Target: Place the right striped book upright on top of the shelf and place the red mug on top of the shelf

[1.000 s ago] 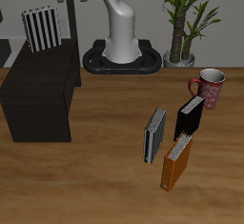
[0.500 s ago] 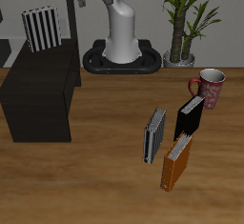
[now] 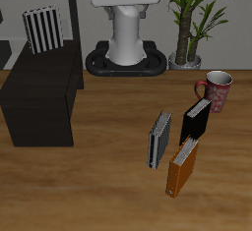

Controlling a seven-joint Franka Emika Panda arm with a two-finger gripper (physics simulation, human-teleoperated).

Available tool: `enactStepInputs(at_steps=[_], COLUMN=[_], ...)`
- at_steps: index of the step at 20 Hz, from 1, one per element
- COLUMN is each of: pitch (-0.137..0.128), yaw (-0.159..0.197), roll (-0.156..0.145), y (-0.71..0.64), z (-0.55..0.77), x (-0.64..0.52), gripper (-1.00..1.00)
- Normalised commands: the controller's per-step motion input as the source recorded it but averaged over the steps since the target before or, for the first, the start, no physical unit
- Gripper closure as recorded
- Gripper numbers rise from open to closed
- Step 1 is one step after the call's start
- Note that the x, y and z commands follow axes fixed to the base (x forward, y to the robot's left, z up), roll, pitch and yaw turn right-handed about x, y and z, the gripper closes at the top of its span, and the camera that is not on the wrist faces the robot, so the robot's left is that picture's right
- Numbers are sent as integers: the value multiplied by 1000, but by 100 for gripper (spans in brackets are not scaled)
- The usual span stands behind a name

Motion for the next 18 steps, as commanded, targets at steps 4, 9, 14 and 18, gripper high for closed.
enactStepInputs(at_steps=[4, 9, 14, 18], pitch=[91, 181, 9, -5], yaw=[126, 40, 51, 11], roll=[108, 125, -1, -38], y=[925, 670, 343, 290], z=[-401, -410, -207, -197], x=[-11, 71, 55, 22], gripper=[-100, -100, -100, -100])
